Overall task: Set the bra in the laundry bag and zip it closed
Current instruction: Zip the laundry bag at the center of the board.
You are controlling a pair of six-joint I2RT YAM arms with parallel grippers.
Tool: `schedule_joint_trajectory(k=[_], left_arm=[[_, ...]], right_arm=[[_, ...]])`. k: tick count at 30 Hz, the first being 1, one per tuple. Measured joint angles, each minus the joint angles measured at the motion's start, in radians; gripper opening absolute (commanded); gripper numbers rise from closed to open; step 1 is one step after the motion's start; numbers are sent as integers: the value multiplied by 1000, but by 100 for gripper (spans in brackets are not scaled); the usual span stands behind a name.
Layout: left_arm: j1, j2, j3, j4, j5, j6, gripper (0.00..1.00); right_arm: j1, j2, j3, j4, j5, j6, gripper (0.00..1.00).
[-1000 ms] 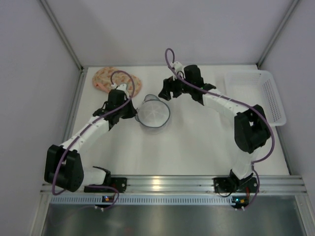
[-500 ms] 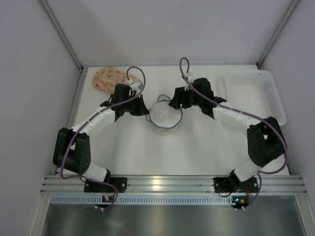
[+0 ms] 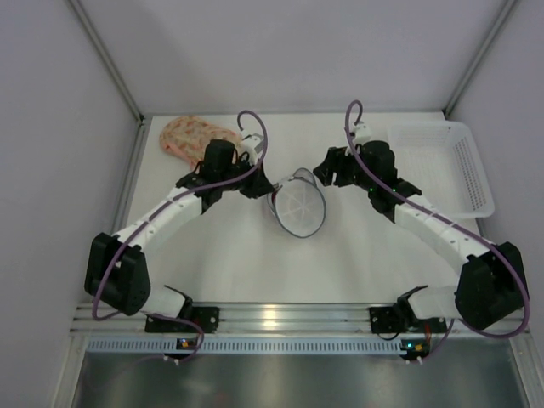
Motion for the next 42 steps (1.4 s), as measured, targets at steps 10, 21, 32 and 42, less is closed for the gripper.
schedule_joint_trajectory(k=[10,21,32,42], left_arm=[[-56,-93,-47,1,55,88,0],[-55,-93,-55,3,87,107,0],[-77,-93,-70,2,133,122,0],[-78,-94,-82,2,146,133,0]], right_arm=[[-16,10,-14,13,-118,-147,55],[-18,10,-6,-35,-214,-256,59],[-14,121,133,-55,-531,-322,54],[-7,138,130,-127,-552,-365,57]])
